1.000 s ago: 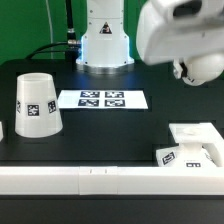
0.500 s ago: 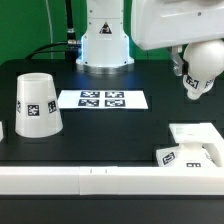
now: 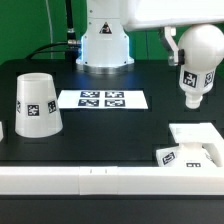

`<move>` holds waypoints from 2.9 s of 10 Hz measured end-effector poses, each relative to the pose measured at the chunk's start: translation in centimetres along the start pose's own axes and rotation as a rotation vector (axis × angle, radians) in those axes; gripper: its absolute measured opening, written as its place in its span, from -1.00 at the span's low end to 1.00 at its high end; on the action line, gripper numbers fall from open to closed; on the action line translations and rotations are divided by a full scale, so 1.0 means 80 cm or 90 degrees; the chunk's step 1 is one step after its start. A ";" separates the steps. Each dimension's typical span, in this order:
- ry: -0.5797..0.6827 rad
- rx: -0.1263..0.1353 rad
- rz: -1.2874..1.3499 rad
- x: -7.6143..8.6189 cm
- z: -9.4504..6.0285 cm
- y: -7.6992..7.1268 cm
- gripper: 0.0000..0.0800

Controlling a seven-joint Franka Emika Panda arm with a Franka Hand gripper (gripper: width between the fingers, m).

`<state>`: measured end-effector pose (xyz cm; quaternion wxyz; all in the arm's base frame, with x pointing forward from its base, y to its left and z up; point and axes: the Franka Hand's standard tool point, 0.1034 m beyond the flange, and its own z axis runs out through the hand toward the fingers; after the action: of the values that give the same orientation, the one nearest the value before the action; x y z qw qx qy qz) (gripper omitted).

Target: Assemble lamp

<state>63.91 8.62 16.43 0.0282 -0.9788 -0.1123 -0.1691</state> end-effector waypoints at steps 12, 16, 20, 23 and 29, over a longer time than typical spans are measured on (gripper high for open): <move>0.057 -0.020 -0.059 0.001 0.034 -0.003 0.44; 0.050 -0.020 -0.058 -0.006 0.038 -0.002 0.44; 0.043 -0.018 -0.059 -0.017 0.054 -0.005 0.44; 0.049 -0.020 -0.059 -0.017 0.057 -0.004 0.44; 0.060 -0.024 -0.059 -0.017 0.058 -0.002 0.73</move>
Offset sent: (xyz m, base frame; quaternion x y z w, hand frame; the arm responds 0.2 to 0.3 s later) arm 0.0147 -0.0084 -0.0114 -0.0690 0.0442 -0.0836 0.9931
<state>64.15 8.90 11.62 0.0074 -0.9639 -0.1530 -0.2179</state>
